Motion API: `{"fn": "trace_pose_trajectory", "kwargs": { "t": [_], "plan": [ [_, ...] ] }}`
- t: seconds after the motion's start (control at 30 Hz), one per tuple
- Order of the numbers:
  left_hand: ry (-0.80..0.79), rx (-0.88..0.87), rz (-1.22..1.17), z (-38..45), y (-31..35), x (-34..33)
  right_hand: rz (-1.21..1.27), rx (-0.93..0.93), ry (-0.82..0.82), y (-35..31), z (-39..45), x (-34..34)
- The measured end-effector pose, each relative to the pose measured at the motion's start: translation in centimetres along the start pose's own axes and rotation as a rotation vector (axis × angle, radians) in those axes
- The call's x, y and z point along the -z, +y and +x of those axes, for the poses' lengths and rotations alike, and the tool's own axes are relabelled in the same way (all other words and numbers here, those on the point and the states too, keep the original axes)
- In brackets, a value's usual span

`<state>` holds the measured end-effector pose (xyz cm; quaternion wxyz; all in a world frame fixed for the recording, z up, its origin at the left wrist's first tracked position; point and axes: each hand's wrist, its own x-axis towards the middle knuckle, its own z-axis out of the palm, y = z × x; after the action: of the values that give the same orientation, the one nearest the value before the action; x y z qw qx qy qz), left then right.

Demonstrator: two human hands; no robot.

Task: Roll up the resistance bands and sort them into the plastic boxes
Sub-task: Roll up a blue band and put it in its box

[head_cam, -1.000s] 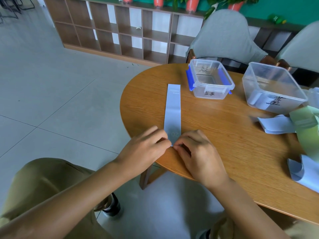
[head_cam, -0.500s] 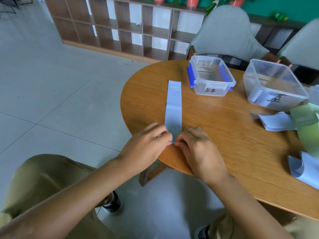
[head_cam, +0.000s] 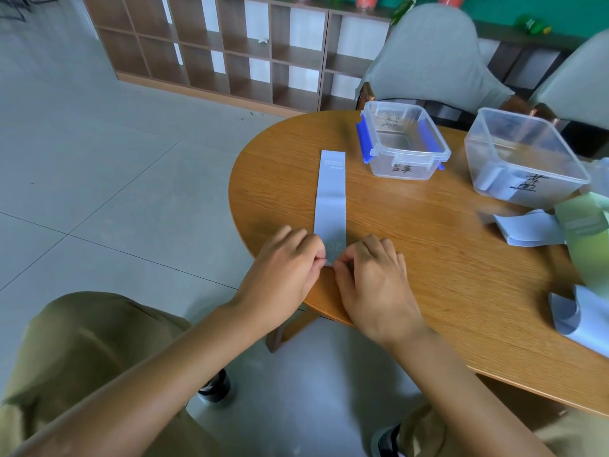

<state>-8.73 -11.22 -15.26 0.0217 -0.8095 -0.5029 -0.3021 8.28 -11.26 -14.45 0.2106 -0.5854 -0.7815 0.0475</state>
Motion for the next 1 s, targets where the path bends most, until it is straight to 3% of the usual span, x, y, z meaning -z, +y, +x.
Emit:
{"fn": "trace_pose_trajectory", "kwargs": {
  "t": [0.2,0.33,0.53,0.8,1.0],
  "plan": [
    [0.014,0.336,-0.063,0.4,0.9,-0.8,-0.014,-0.161,-0.015,-0.9,0.5,0.0],
    [0.019,0.411,-0.097,0.7,1.0,-1.0,0.071,-0.22,0.005,-1.1,1.0,0.5],
    [0.125,0.251,-0.162,0.4,1.3,-0.2,0.272,-0.08,0.121,-0.2,1.0,0.5],
    [0.099,-0.025,0.051,0.1,0.6,0.8,-0.089,0.271,0.341,0.3,0.2,-0.2],
    [0.102,-0.127,0.063,-1.2,-0.5,0.4,-0.035,0.315,0.272,1.4,-0.6,0.0]
  ]
}}
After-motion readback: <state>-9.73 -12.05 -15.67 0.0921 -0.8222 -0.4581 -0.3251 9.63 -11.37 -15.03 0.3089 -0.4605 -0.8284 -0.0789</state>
